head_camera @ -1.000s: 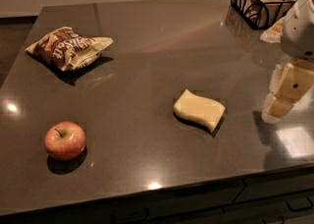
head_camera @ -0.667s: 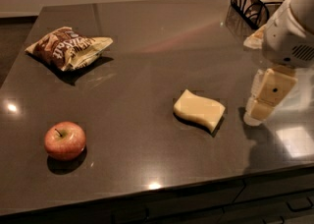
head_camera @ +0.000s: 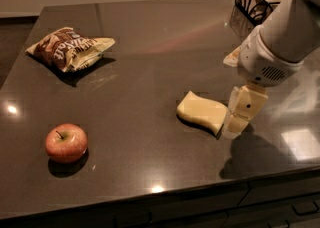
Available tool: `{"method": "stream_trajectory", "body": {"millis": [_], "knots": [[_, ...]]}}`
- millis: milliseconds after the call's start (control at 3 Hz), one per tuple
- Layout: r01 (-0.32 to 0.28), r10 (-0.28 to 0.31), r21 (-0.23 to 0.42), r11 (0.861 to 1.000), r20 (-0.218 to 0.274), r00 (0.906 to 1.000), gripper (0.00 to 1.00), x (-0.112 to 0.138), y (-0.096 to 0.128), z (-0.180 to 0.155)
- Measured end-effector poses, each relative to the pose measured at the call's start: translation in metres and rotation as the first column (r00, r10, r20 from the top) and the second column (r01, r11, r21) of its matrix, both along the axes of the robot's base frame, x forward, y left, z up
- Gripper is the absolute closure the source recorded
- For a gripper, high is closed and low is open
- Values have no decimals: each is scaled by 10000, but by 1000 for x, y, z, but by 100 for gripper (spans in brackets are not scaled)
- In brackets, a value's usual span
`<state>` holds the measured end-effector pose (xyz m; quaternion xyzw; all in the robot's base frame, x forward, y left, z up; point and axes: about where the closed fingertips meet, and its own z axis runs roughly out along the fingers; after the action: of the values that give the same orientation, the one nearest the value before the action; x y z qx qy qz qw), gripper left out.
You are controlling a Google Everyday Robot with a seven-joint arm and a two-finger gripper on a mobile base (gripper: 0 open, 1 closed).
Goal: Move sponge near brown chip bag
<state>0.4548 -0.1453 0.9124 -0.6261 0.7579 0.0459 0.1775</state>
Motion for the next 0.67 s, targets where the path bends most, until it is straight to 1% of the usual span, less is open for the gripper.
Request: {"method": "stream_trajectory", "body": {"millis": [333,667], "knots": [[-36,37,265,9996,-29,10000,0,0,12,-21],[-259,259,160,9995,-12,9997,0,4,22,-39]]}}
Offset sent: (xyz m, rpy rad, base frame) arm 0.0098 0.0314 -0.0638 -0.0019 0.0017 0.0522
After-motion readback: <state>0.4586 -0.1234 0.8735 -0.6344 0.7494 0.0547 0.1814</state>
